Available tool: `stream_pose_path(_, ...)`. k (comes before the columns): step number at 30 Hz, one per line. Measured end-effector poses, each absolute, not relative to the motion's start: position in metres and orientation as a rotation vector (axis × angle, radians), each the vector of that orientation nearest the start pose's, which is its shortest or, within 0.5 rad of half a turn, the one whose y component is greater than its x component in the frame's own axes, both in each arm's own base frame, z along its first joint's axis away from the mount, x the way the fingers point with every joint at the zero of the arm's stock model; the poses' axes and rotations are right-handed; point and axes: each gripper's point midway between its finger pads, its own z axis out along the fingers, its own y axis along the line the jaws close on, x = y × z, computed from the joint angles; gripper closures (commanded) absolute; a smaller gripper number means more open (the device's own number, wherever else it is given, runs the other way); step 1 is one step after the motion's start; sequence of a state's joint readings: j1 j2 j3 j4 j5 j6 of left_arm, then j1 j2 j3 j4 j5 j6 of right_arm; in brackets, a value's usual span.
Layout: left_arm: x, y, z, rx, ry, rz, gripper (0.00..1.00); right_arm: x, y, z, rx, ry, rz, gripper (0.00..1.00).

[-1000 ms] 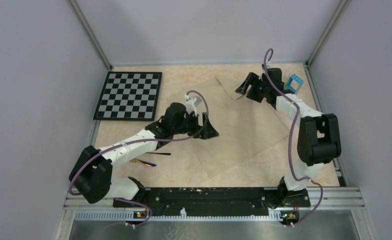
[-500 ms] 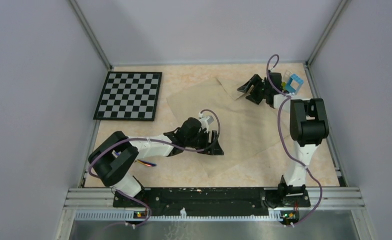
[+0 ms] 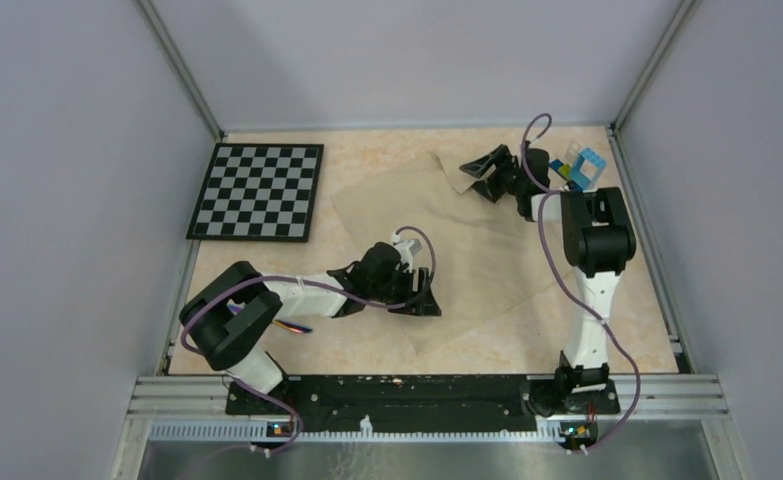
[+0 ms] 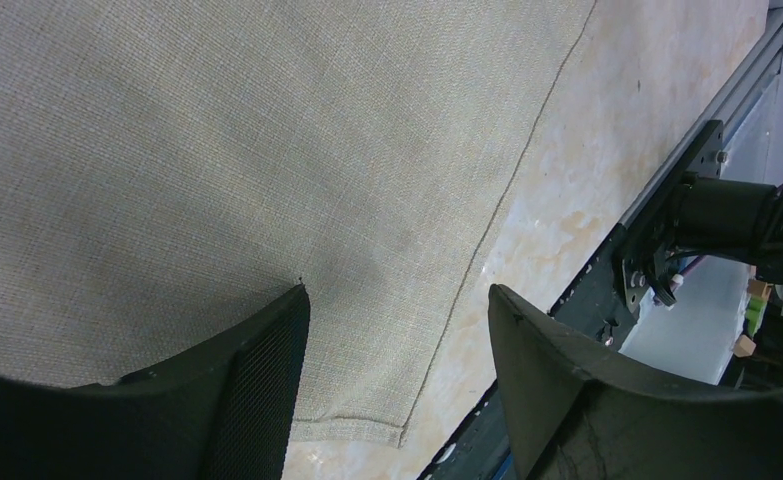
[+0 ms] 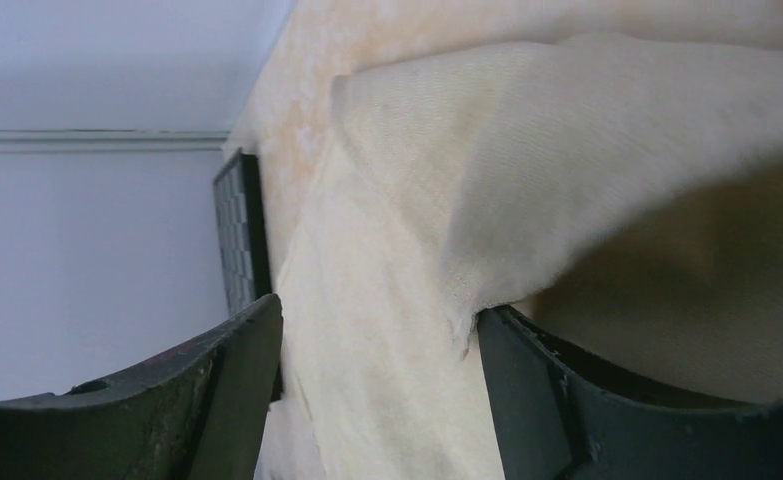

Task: Fold the napkin into a case and place the utensils inside
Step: Smooth out the crumpled napkin at the center of the board.

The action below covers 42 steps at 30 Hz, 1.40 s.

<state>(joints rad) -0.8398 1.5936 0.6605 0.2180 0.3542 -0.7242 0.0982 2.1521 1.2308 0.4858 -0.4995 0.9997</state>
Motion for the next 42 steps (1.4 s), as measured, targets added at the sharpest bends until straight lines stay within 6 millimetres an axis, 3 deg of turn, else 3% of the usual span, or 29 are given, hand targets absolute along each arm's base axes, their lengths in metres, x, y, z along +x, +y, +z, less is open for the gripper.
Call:
stream_pose_path(4, 0.185, -0.335, 0.042, 0.347, 2.516, -1.136, 0.28, 0.558, 0.186, 0.090, 0.645, 1.933, 1.294, 0.31)
stream_pose_path(7, 0.185, -0.335, 0.042, 0.345, 2.516, -1.134, 0.28, 0.593, 0.186, 0.119, 0.681, 1.777, 1.360, 0.31)
stream_pose_path(9, 0.185, -0.335, 0.042, 0.342, 2.517, -1.133, 0.27, 0.620, 0.175, 0.141, 0.704, 1.657, 1.385, 0.29)
stream_pose_path(14, 0.185, -0.335, 0.043, 0.345, 2.523, -1.124, 0.24, 0.688, 0.126, 0.189, 0.709, 1.448, 1.342, 0.30)
stream_pose_path(17, 0.185, -0.333, 0.045, 0.358, 2.527, -1.097, 0.21, 0.697, 0.104, 0.196, 0.685, 1.474, 1.250, 0.29)
stream_pose_path(20, 0.184, -0.327, 0.050, 0.357, 2.531, -1.068, 0.16, 0.691, 0.097, 0.183, 0.658, 1.613, 1.133, 0.25)
stream_pose_path(22, 0.184, -0.325, 0.057, 0.356, 2.515, -1.064, 0.13, 0.677, 0.102, 0.176, 0.612, 1.736, 1.055, 0.23)
stream_pose_path(29, 0.185, -0.331, 0.074, 0.360, 2.461, -1.118, 0.10, 0.562, 0.134, 0.171, 0.444, 1.998, 0.932, 0.24)
stream_pose_path(32, 0.180, -0.339, 0.072, 0.375, 2.459, -1.151, 0.07, 0.528, 0.139, 0.161, 0.437, 2.016, 0.961, 0.29)
stream_pose_path(39, 0.165, -0.350, 0.054, 0.388, 2.521, -1.158, 0.07, 0.514, 0.157, 0.089, 0.579, 2.105, 1.098, 0.35)
stream_pose_path(42, 0.164, -0.351, 0.055, 0.386, 2.518, -1.163, 0.07, 0.512, 0.172, 0.071, 0.620, 2.124, 1.138, 0.37)
